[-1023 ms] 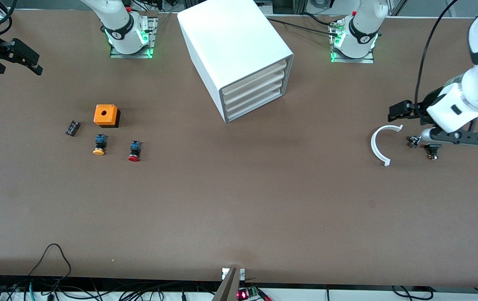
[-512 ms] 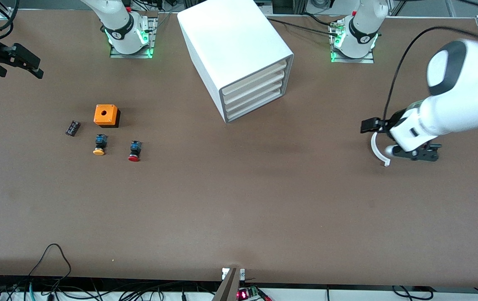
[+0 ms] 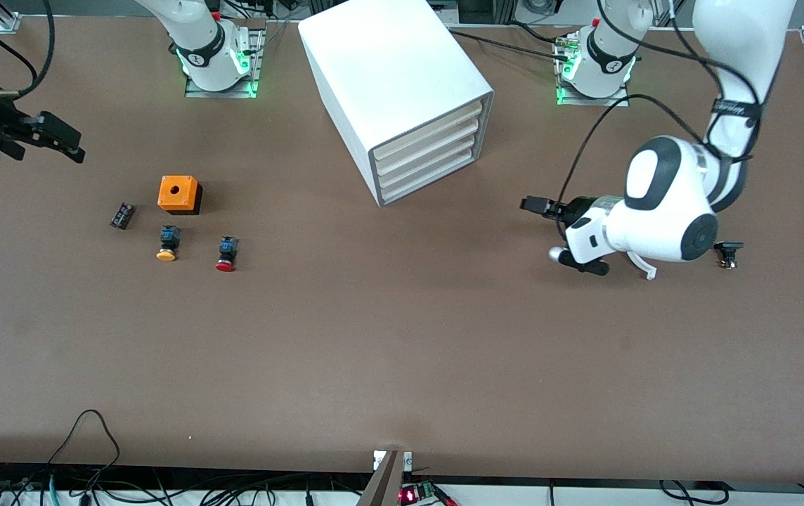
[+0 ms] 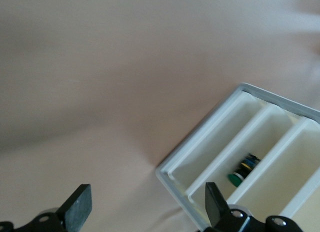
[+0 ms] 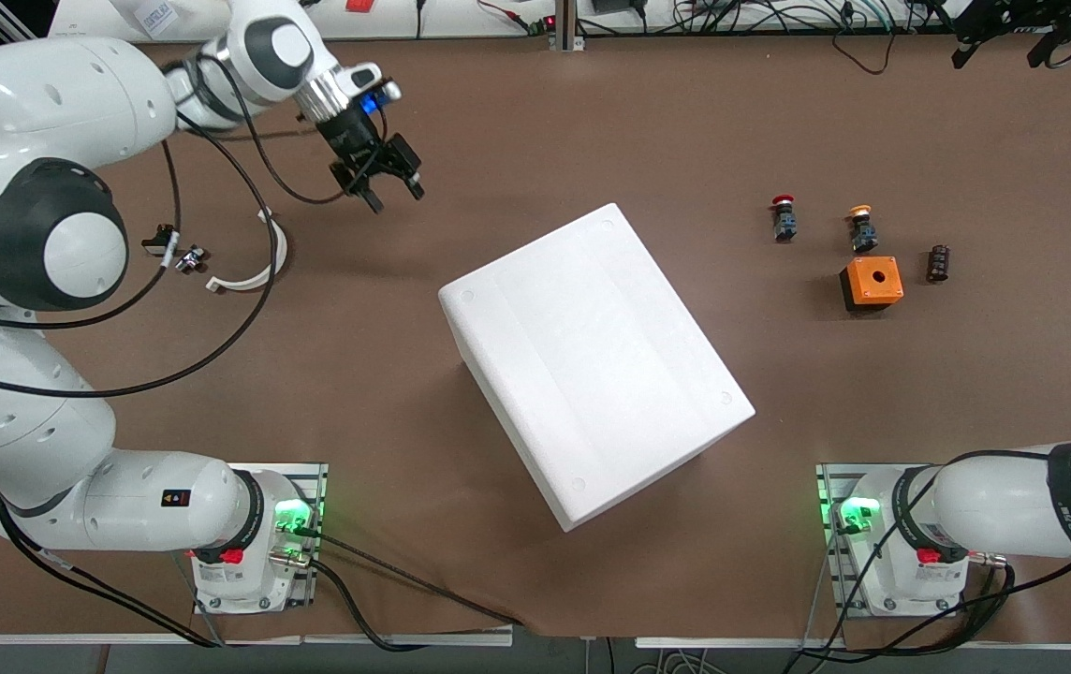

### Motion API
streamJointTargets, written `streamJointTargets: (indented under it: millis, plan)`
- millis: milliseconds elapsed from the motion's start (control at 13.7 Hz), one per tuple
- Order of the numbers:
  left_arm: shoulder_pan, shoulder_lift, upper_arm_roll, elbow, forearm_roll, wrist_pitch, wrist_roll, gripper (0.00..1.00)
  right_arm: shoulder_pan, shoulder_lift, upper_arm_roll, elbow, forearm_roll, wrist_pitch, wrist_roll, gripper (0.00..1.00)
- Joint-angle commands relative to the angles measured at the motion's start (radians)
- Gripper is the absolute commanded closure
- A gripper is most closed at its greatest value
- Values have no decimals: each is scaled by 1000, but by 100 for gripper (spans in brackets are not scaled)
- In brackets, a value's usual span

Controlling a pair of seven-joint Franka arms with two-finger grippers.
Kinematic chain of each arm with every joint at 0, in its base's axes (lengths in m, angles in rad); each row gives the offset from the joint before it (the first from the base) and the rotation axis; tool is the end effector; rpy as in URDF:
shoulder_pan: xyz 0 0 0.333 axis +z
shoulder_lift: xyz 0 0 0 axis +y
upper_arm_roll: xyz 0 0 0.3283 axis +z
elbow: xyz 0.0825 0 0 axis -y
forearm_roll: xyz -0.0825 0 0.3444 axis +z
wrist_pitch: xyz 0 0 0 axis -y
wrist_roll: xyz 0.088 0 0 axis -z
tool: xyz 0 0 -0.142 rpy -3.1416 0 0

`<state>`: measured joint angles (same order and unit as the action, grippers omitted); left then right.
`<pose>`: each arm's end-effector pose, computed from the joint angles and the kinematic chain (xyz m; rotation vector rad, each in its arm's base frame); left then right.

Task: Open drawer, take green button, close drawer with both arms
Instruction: 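Reach the left gripper to the cabinet drawer front and grip it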

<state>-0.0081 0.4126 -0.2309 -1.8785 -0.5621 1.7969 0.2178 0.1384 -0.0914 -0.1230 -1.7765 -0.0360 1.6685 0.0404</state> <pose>0.5153 -0.1841 0.2938 2.4633 -0.2354 -0.6304 0.4896 0.0004 0.5664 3.1162 -0.0321 -0.0258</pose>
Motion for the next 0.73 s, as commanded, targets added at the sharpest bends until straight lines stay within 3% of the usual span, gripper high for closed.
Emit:
streamJointTargets:
  millis: [0,219,658]
  plan:
    - [10,46,-11,-75,-171,19,193,0,38,114,3,98,-5,-16,-4,0]
    - [-4,101,-47,-154,-367,22,377,0,46,128,3,112,-4,-56,7,0]
    - [-42,163,-70,-223,-453,44,546,13,46,151,2,115,4,-52,9,0]
